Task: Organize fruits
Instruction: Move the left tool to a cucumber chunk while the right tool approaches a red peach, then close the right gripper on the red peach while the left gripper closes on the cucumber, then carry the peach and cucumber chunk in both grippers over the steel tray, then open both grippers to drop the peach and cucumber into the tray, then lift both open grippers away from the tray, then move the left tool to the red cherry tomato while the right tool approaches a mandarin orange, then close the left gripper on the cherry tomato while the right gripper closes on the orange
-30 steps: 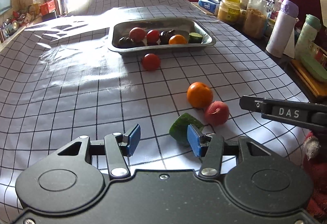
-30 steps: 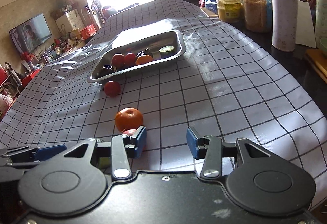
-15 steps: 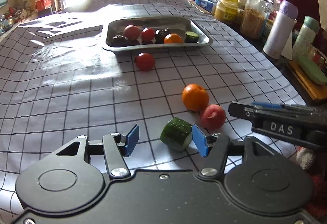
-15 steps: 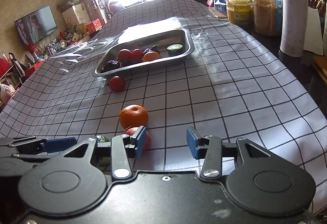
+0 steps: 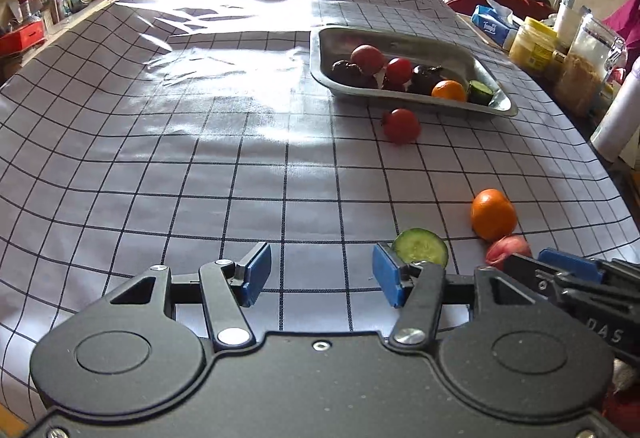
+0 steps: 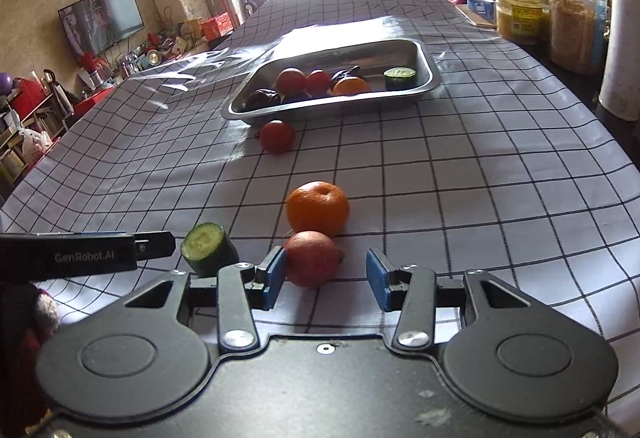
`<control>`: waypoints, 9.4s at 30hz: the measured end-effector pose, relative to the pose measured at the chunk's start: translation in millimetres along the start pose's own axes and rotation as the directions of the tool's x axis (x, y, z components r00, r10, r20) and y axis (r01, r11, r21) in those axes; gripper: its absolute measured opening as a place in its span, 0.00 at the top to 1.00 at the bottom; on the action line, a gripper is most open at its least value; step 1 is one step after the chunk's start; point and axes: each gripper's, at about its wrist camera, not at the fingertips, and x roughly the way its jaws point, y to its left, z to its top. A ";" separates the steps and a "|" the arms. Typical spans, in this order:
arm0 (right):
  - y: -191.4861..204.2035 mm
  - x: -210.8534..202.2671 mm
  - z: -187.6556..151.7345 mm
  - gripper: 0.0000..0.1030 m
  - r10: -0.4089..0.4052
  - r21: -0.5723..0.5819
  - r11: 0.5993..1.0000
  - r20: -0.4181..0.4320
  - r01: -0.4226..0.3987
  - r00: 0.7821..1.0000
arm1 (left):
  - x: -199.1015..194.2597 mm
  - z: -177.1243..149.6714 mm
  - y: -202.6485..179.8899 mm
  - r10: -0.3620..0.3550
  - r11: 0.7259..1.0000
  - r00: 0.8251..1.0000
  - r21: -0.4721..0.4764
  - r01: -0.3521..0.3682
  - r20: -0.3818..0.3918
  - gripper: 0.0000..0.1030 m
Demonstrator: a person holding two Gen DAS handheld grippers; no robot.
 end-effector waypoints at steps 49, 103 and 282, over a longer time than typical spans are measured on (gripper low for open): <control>-18.5 9.4 38.2 0.60 -0.051 0.090 0.994 -0.087 0.058 0.995 | 20.3 38.2 -39.8 -0.133 0.990 0.988 0.045 0.137 -0.083 0.57; -52.8 143.5 233.0 0.60 -0.124 0.108 0.984 -0.137 0.139 0.983 | 145.1 220.6 -69.8 0.098 0.995 0.995 0.034 -0.097 -0.032 0.57; -23.5 30.6 27.2 0.59 -0.084 0.157 0.986 0.133 0.063 0.988 | 74.5 74.2 -76.7 -0.094 0.962 0.975 0.269 0.036 0.204 0.58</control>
